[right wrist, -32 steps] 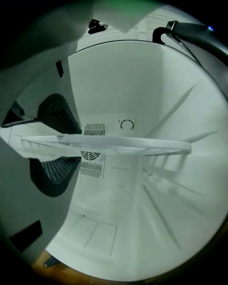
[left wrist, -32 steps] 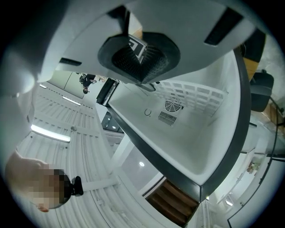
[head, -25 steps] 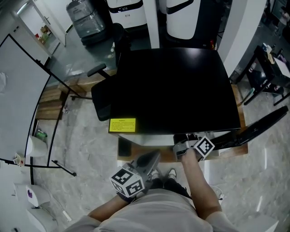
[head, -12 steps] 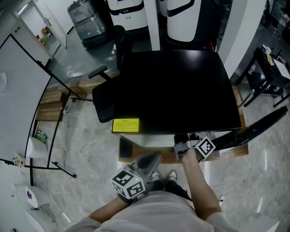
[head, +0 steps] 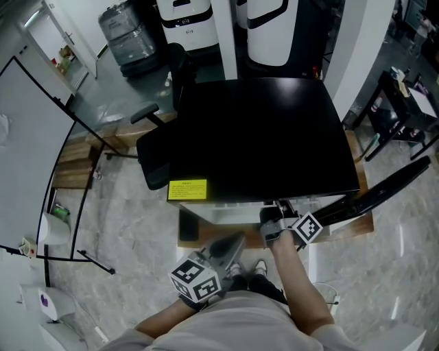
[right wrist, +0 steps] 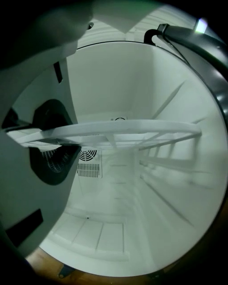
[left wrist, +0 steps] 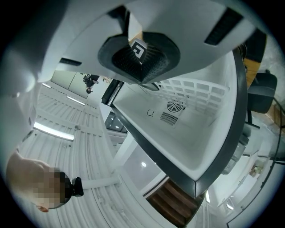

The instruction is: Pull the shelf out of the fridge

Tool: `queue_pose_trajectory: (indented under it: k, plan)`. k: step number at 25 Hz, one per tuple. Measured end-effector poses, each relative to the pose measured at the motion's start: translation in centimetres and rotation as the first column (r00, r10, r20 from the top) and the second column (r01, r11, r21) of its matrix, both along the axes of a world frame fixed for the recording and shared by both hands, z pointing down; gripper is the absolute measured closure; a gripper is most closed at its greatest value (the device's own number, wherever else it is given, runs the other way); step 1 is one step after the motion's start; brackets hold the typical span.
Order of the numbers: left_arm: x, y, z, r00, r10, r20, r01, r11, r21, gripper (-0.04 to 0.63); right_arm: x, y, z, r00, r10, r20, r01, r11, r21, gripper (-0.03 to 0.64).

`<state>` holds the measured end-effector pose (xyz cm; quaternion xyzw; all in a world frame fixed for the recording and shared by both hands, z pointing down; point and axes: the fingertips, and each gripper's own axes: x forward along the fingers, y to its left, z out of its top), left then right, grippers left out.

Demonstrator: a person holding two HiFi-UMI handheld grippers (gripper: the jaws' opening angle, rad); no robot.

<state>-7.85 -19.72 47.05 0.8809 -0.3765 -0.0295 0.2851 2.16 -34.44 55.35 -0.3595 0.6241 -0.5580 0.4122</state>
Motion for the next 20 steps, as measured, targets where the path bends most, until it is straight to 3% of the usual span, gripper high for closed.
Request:
queue_pose_trajectory:
  k: [20]
  plan:
    - [2.4,1.8,-1.6,0.997,0.076,-0.016,-0.076,0.996,0.052,0.589,0.7,6.3,-0.1,1.0,-0.002,0.005,0.002,0.999,-0.046,0.571]
